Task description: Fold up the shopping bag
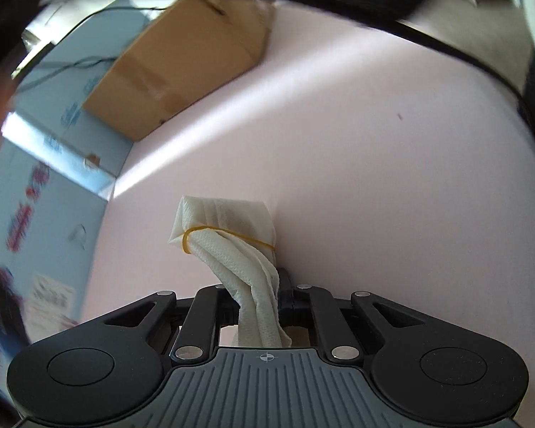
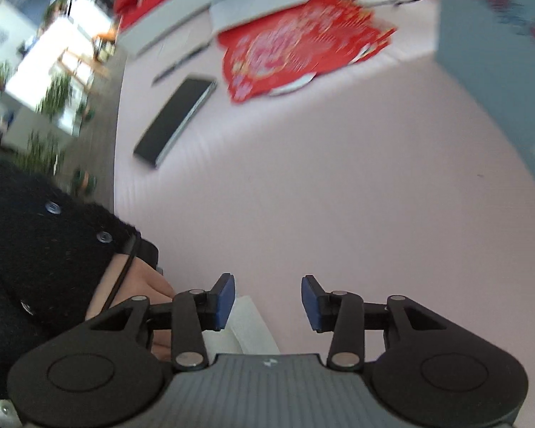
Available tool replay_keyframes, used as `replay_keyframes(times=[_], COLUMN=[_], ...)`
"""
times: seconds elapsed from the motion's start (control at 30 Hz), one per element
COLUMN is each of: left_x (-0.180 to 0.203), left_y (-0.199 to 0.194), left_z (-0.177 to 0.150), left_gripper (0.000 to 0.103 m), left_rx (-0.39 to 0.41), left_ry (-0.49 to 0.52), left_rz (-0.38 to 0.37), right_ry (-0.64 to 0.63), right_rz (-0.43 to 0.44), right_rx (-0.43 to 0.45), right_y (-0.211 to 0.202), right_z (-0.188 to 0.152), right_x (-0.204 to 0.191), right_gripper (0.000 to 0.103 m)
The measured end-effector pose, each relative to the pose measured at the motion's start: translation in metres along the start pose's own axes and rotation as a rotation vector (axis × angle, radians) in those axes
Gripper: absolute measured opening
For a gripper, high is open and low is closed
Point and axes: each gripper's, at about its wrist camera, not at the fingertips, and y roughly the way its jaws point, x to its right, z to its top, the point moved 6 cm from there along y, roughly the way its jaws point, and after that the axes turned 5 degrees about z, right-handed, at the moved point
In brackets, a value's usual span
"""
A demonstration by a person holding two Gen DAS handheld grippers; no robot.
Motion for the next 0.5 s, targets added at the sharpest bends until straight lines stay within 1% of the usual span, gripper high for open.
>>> replay_keyframes(times=[0.03,0.1,0.13,0.17,0.2,0.27,0.3,0.37,0.43,0.5], left_x=[-0.007,-0.021,-0.028,-0.035,-0.041,-0.050,-0.054,-0.062,-0.064,-0.062], left_y=[0.000,0.000,0.000,-0.002,-0.004,-0.009,-0.010,-0.017,-0.021,-0.026], left_z=[-0.003,-0.007,-0.008,-0.009,-0.010,-0.008,-0.007,-0.002,0.003,0.011], left_gripper=[0.010,0.012,0.013,0.013,0.013,0.013,0.013,0.013,0.013,0.013], left_rx=[0.016,0.037,0.035,0.029,0.023,0.022,0.022,0.015,0.010,0.002], left_ry=[-0.048,-0.133,-0.171,-0.210,-0.237,-0.263,-0.275,-0.319,-0.334,-0.322], left_rz=[-0.037,-0.120,-0.164,-0.215,-0.262,-0.353,-0.389,-0.500,-0.586,-0.672], right_ry=[0.056,0.156,0.217,0.272,0.315,0.401,0.433,0.478,0.505,0.527], right_rz=[-0.014,-0.060,-0.078,-0.079,-0.068,-0.045,-0.026,0.024,0.108,0.197], right_rx=[0.078,0.189,0.251,0.303,0.341,0.419,0.447,0.485,0.519,0.551], right_y=[-0.019,-0.053,-0.068,-0.074,-0.075,-0.076,-0.073,-0.059,-0.042,-0.025], right_z=[-0.016,-0.048,-0.071,-0.093,-0.108,-0.139,-0.150,-0.166,-0.174,-0.177], right_x=[0.009,0.029,0.037,0.043,0.047,0.056,0.060,0.063,0.064,0.063], right_gripper=[0.055,0.058,0.059,0.060,0.061,0.062,0.062,0.064,0.065,0.064])
